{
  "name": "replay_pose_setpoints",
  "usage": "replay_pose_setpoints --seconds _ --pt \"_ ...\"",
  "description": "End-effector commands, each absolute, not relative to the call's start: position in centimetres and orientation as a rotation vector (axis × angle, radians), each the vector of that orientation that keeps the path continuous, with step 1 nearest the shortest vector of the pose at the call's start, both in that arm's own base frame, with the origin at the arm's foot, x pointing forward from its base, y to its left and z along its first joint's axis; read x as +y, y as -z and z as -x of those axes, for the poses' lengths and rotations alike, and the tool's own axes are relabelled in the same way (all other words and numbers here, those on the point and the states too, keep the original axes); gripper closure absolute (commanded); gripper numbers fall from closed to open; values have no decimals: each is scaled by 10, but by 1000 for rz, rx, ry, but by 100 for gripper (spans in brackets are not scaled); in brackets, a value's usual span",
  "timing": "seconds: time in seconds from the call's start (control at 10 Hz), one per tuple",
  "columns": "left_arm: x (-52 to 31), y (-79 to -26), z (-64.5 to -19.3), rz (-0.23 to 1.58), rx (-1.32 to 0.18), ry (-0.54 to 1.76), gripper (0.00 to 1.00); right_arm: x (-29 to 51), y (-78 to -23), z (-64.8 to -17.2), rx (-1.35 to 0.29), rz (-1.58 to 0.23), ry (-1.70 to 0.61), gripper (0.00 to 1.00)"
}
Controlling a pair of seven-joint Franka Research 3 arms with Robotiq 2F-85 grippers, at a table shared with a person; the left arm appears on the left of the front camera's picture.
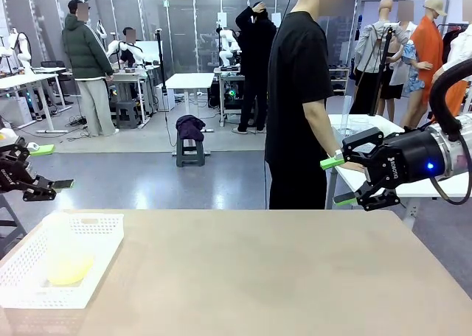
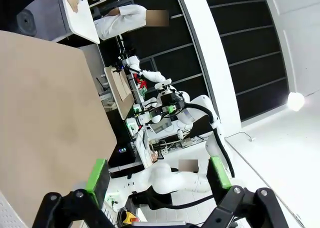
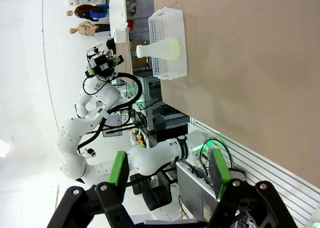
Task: Prepare the solutions needed for the experiment.
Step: When the human places the Big flask in the center of the table, pick up the Big flask and place it in the left Organizing basket.
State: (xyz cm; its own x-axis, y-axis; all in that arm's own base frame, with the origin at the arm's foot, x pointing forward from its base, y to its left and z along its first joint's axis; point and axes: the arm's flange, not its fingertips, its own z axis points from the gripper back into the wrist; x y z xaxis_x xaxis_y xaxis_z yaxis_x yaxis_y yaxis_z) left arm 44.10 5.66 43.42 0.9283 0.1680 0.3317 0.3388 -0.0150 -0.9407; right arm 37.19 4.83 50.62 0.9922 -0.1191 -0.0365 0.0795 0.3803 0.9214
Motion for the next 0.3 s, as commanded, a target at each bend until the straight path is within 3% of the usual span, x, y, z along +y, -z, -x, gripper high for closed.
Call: replay_pose_setpoints --seconds 0.0,0.2 --pt "58 -434 -442 1585 -407 137 0 49 -507 -372 -42 -1184 121 19" --pt "58 -434 -442 1585 -407 137 0 49 -507 -372 -42 -1184 121 19"
